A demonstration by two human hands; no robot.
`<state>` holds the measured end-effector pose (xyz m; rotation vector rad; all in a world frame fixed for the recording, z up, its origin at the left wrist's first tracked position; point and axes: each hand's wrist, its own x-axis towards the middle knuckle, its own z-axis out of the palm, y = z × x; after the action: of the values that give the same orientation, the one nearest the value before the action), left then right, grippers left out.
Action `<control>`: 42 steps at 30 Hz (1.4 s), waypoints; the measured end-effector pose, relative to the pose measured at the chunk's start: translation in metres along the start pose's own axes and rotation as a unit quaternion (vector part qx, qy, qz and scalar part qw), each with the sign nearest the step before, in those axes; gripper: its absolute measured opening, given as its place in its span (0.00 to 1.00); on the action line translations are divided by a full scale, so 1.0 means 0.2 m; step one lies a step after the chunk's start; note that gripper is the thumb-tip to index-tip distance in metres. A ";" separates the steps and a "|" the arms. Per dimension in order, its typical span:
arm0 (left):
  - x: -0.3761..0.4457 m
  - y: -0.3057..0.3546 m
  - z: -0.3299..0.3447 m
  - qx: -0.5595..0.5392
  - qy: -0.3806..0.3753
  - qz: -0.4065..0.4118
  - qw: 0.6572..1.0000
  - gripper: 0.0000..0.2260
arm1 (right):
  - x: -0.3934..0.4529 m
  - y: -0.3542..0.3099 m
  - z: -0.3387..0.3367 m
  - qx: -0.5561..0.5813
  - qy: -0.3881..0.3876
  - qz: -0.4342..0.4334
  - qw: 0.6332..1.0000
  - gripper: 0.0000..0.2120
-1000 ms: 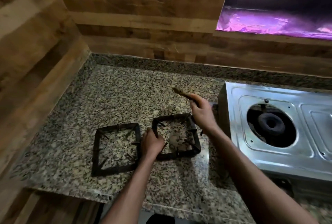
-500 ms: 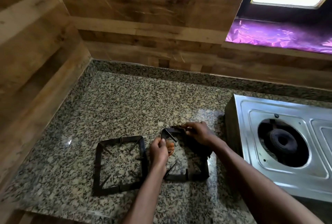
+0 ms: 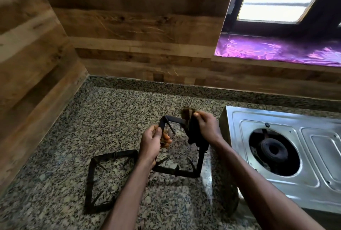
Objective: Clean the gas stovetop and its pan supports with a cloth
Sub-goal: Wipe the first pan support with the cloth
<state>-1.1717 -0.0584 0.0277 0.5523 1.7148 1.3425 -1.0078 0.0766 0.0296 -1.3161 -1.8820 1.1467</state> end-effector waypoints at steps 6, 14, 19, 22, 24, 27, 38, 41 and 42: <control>-0.12 0.15 0.06 -0.051 -0.006 0.058 0.997 0.07 | 0.01 -0.01 -0.13 0.210 0.236 0.081 0.945 0.15; -0.23 0.20 0.09 -0.076 -0.008 0.079 0.994 0.10 | -0.15 -0.07 -0.13 0.160 0.032 -0.048 0.985 0.14; -0.30 0.17 0.08 -0.112 0.021 0.047 0.992 0.10 | -0.12 -0.06 -0.09 0.125 0.155 0.008 0.980 0.08; -0.33 0.15 0.08 -0.119 0.029 0.043 0.992 0.09 | -0.09 -0.10 -0.09 0.273 0.216 0.123 0.929 0.10; -0.34 0.14 0.08 -0.126 0.035 0.042 0.990 0.09 | -0.09 -0.12 -0.12 0.390 0.236 0.185 0.871 0.14; -0.36 0.16 0.07 -0.140 0.037 0.043 0.989 0.10 | -0.17 -0.15 -0.17 0.415 0.216 0.167 0.868 0.16; -0.36 0.17 0.06 -0.203 0.058 0.030 0.977 0.10 | -0.31 -0.10 -0.12 0.104 0.080 0.005 0.991 0.15; -0.37 0.15 0.06 -0.208 0.061 -0.002 0.976 0.11 | -0.28 -0.18 -0.13 0.099 0.110 0.016 0.989 0.08; -0.36 0.13 0.06 -0.197 0.066 -0.008 0.978 0.11 | -0.29 -0.21 -0.14 0.087 0.119 0.003 0.989 0.07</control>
<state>-1.1278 -0.0982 0.0779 0.2263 1.4935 1.6832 -0.9835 0.0260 0.0815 -1.2983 -1.5718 1.0766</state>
